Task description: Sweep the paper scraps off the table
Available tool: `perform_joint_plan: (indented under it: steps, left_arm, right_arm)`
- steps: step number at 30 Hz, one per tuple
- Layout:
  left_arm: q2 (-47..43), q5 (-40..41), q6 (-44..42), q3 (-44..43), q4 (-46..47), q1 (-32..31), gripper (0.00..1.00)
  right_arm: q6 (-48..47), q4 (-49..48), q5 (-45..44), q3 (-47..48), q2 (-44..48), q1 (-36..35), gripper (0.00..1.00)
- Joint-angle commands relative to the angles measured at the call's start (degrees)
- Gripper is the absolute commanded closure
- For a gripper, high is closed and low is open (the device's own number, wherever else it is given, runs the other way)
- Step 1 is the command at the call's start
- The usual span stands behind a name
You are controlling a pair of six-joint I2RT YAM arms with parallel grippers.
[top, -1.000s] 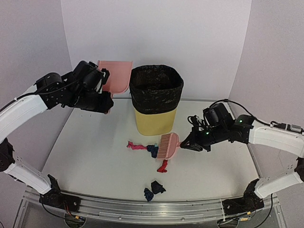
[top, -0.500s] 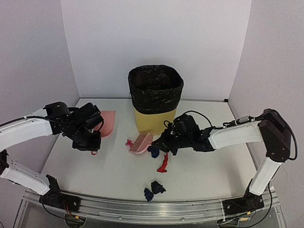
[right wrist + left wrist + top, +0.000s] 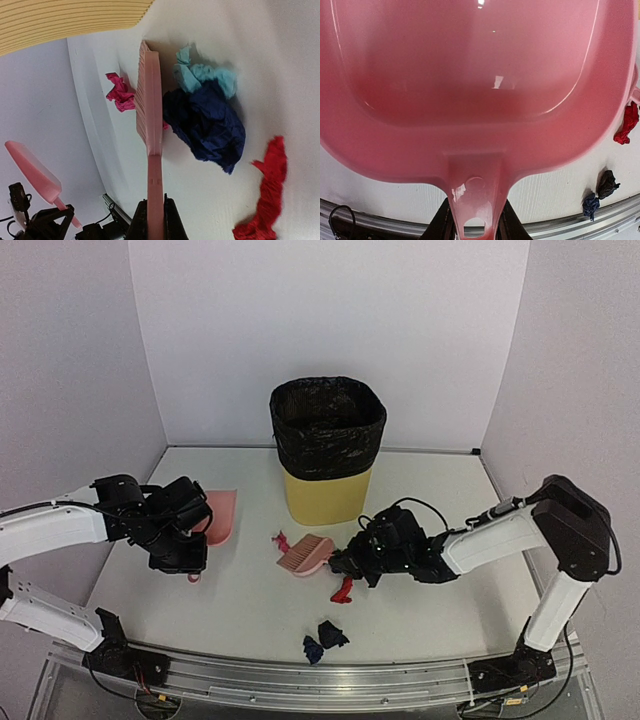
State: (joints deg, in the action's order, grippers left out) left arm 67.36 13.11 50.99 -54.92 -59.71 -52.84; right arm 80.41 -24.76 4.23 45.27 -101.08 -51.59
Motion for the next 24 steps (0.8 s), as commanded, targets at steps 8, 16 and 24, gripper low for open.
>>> perform_joint_plan:
  steps: [8,16,24]
  left_arm:
    - [6.16,-0.38,-5.16,-2.03,6.25,-0.16,1.00]
    - [7.16,-0.42,-6.28,-2.04,8.85,-0.14,1.00]
    - [3.88,0.13,-5.59,0.11,9.35,-0.15,1.00]
  right_arm:
    - [-6.78,20.34,2.74,-7.28,20.73,-0.65,1.00]
    - [-24.65,39.05,8.24,7.18,26.16,-1.17,1.00]
    - [-40.70,54.48,24.13,13.95,28.62,-1.23,1.00]
